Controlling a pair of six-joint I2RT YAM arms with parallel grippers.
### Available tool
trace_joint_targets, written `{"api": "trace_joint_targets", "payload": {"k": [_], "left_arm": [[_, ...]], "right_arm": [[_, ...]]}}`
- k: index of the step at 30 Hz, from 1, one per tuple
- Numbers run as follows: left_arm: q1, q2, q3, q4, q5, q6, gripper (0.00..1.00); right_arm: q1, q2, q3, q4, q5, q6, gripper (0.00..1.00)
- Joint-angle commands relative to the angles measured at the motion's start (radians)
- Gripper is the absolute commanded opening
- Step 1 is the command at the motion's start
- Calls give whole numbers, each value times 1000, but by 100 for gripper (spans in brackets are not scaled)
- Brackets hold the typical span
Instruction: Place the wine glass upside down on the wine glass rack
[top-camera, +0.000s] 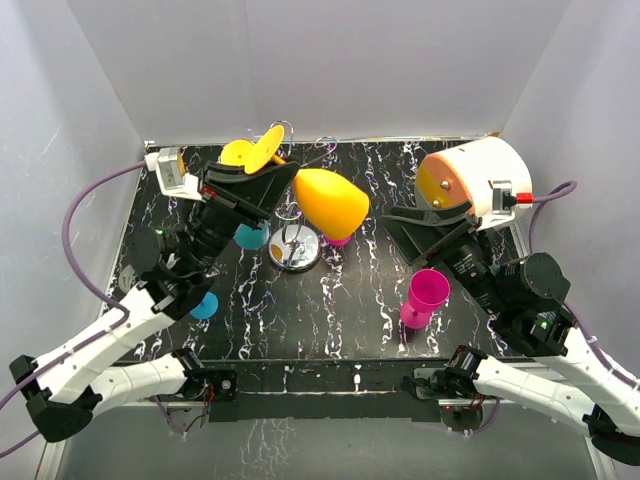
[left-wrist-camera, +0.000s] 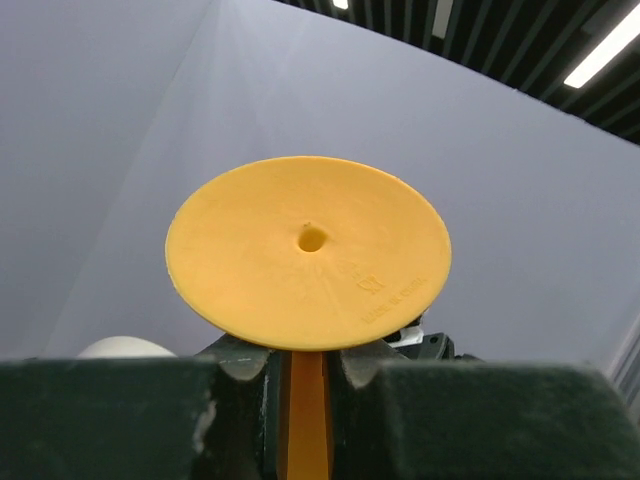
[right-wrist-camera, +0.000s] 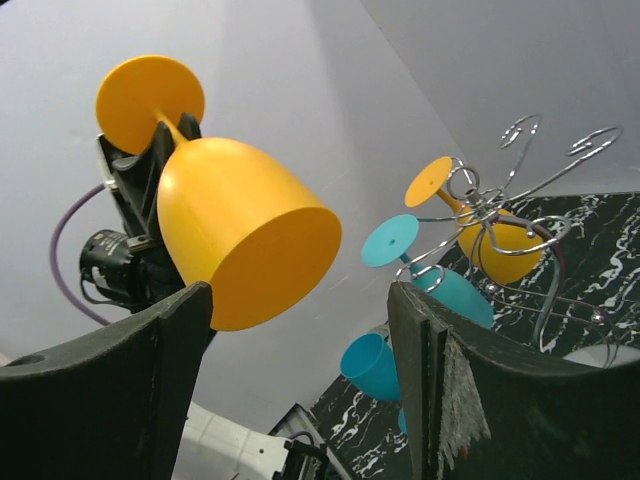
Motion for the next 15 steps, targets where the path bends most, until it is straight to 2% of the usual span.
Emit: {"api": "trace_joint_targets", "payload": {"k": [1,10,15], "left_arm": [[-2,-97,-38,-142,45,178,0],[-2,-175,-28,-472,329,438,0],[-3,-195,-39,-587,395,581,0]], "right_arm": [[2,7,67,-20,48,-34,70],[2,149,168,-45,-59,-14,70],[2,194,190,-35,-150,57,70]]}}
